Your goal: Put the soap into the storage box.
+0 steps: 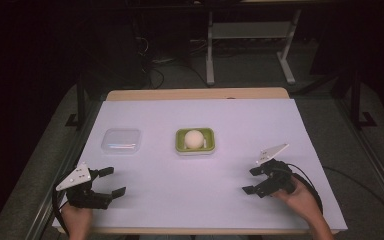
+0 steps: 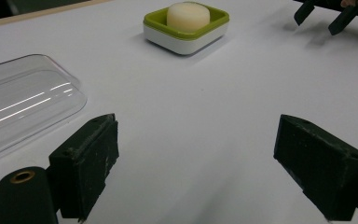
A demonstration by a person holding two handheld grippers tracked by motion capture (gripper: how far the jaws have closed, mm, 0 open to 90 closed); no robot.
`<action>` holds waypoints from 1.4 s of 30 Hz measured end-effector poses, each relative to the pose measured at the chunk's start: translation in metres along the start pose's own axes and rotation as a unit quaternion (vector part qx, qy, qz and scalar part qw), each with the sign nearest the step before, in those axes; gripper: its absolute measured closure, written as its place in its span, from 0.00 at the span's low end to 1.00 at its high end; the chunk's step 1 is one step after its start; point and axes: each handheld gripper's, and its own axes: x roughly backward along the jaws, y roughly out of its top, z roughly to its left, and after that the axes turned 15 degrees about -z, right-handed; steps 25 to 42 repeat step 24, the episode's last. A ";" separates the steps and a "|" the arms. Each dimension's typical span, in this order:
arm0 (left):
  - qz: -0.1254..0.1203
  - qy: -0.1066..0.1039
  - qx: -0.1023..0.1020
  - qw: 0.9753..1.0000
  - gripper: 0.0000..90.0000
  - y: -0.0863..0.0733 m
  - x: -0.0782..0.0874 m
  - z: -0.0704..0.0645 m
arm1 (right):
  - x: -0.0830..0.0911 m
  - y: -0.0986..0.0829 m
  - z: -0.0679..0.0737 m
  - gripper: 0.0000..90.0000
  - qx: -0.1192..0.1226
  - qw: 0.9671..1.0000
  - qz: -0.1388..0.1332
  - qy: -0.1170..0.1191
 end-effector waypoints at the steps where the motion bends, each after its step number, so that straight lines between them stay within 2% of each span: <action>1: 0.001 0.000 -0.001 1.000 0.15 0.000 0.000 0.000 | 0.001 -0.003 0.001 0.26 -0.004 1.000 -0.002 0.000; 13: 0.000 -0.001 -0.002 1.000 0.15 0.000 0.000 0.000 | 0.009 -0.018 0.010 0.26 -0.006 1.000 -0.010 -0.010; 19: -0.001 -0.002 -0.002 1.000 0.15 0.000 0.000 -0.001 | 0.012 -0.027 0.021 0.27 -0.009 1.000 -0.017 -0.014; 22: -0.001 -0.002 -0.002 1.000 0.15 0.000 0.000 -0.002 | 0.014 -0.028 0.026 0.26 -0.001 1.000 -0.014 -0.016; 42: 0.000 -0.002 -0.002 1.000 0.15 0.000 0.000 -0.002 | 0.015 -0.028 0.026 0.26 0.001 1.000 -0.017 -0.018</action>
